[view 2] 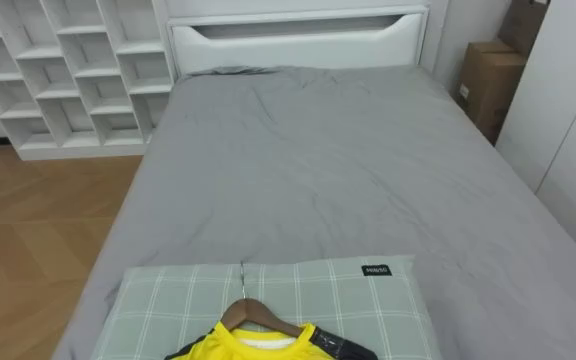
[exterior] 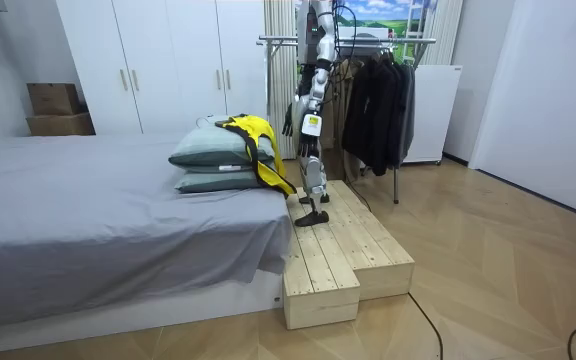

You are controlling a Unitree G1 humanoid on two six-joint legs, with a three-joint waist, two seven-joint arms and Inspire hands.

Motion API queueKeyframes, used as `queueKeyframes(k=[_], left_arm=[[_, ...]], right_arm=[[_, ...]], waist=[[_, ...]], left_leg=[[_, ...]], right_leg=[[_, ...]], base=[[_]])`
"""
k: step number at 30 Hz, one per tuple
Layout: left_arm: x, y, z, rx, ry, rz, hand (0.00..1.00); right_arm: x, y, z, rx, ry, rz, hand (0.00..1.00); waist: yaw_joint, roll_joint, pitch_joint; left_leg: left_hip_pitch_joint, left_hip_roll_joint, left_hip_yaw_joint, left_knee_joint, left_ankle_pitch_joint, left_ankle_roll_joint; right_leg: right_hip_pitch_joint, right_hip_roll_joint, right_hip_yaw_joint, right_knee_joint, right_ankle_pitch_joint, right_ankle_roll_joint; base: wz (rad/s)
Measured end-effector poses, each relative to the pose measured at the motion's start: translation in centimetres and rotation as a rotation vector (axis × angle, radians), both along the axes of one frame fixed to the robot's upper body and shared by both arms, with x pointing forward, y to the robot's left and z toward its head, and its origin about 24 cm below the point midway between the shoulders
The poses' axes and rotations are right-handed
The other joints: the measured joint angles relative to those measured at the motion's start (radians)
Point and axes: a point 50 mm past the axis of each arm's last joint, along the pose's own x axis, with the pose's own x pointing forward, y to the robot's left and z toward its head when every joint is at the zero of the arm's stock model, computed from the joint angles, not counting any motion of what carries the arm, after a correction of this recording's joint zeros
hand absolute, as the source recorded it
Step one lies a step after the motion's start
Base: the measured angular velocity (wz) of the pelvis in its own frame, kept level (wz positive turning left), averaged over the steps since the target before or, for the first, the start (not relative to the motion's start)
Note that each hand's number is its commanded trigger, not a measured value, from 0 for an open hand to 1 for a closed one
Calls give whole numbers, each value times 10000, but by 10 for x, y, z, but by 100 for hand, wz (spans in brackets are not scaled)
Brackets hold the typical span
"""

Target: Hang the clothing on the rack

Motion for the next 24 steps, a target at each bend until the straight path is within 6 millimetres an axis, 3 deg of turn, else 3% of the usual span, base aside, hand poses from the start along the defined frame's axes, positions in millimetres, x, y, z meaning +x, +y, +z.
queueKeyframes(k=[24], left_arm=[[0,1,0,226,-65,97,0]], right_arm=[[-3,1,0,451,-124,-618,0]], waist=[[-75,-40,2]], left_leg=[[-22,-4,-9,38,-9,13]], right_leg=[[0,5,5,3,-8,9]], base=[[0]])
